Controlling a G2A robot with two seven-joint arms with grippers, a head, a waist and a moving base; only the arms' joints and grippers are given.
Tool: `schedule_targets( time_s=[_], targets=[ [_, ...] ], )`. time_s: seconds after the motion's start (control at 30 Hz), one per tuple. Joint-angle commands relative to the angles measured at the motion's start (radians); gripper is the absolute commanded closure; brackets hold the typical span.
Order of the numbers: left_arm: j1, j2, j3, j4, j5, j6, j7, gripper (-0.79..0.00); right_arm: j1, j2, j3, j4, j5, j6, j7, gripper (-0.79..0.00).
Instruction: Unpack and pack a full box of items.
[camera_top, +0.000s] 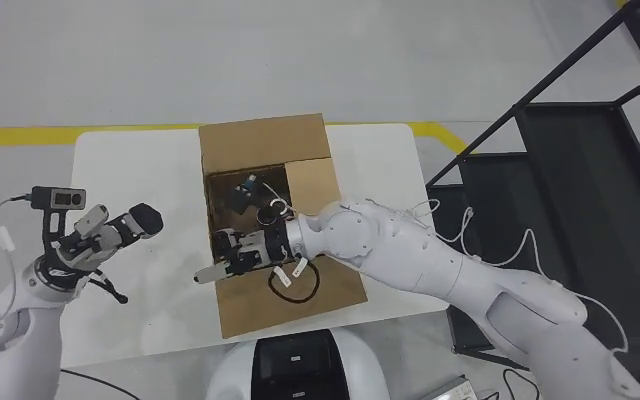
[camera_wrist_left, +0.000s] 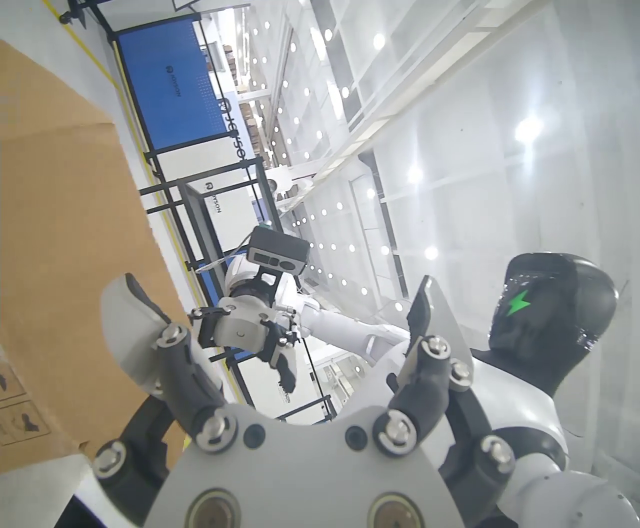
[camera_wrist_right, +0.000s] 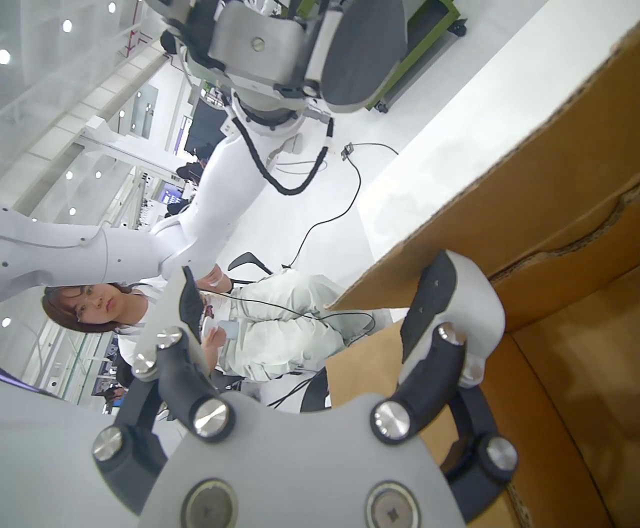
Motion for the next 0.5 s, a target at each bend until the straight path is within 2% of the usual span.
schedule_targets(
  time_s=[0.0, 0.3, 0.47],
  targets=[
    [0.009, 0.000, -0.015, -0.001, -0.035, 0.002, -0.023, -0.785, 0.018, -0.037, -0.034, 0.037, -0.017, 0.025, -0.005, -0.785],
    [0.008, 0.002, -0.030, 0.010, -0.008, 0.031, -0.017, -0.785, 0.056, -0.194, -0.130, 0.236, 0.010, 0.017, 0.026, -0.785],
    [-0.048, 0.009, 0.023, 0.081, 0.219, 0.148, 0.095, -0.785, 0.067, -0.229, -0.116, 0.281, 0.008, -0.001, 0.053, -0.785]
  ],
)
